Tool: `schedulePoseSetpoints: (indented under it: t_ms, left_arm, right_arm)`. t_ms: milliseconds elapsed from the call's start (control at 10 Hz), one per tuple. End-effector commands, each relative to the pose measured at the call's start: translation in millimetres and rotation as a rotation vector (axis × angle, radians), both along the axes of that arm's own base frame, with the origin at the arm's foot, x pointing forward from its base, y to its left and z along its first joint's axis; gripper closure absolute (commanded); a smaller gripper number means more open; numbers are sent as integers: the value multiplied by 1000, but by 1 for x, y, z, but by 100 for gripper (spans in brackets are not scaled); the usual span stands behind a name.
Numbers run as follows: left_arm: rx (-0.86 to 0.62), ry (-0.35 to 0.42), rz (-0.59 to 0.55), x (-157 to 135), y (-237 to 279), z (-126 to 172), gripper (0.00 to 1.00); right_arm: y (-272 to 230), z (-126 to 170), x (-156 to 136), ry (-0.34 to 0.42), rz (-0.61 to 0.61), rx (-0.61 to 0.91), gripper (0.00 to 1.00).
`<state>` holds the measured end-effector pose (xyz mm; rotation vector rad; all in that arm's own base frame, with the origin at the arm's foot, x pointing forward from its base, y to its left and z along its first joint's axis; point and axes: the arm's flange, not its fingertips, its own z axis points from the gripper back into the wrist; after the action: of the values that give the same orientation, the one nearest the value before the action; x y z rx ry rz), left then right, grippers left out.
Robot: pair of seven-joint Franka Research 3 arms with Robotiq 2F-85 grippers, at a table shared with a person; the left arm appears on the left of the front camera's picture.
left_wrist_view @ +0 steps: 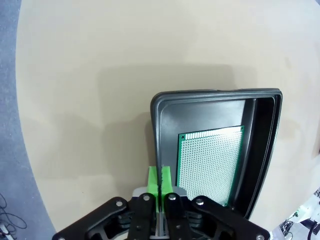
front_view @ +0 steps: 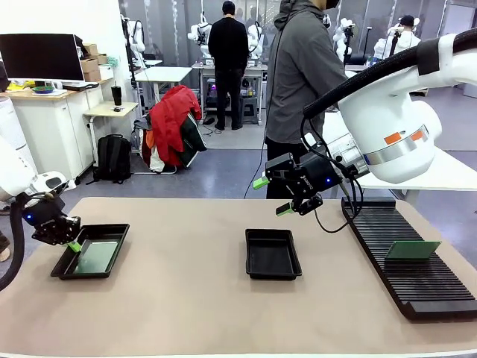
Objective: Inspect and transfer BCBs to ESD trays.
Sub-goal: Pick up the ESD tray and place it on the left side of the table.
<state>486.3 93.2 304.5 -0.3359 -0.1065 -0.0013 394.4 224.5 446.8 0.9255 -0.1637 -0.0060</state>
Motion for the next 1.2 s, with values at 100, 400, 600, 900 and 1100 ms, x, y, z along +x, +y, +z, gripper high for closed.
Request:
schedulePoseSetpoints:
  t_ms: [100,400,600,900,1100]
  left_arm:
    - [-6,5,10,1,1,2,100]
    - [0,0,0,0,0,0,97]
    - [48,23,-3,-3,-4,16,78]
    - [73,72,-32,-5,-5,30,38]
    - [138,89,-31,-12,-9,46,50]
  right_arm:
    - [0,2,0,6,-12,-6,0]
    - [0,2,0,6,-12,-6,0]
    - [0,2,0,6,-12,-6,0]
    - [0,2,0,6,-12,-6,0]
    - [0,2,0,6,-12,-6,0]
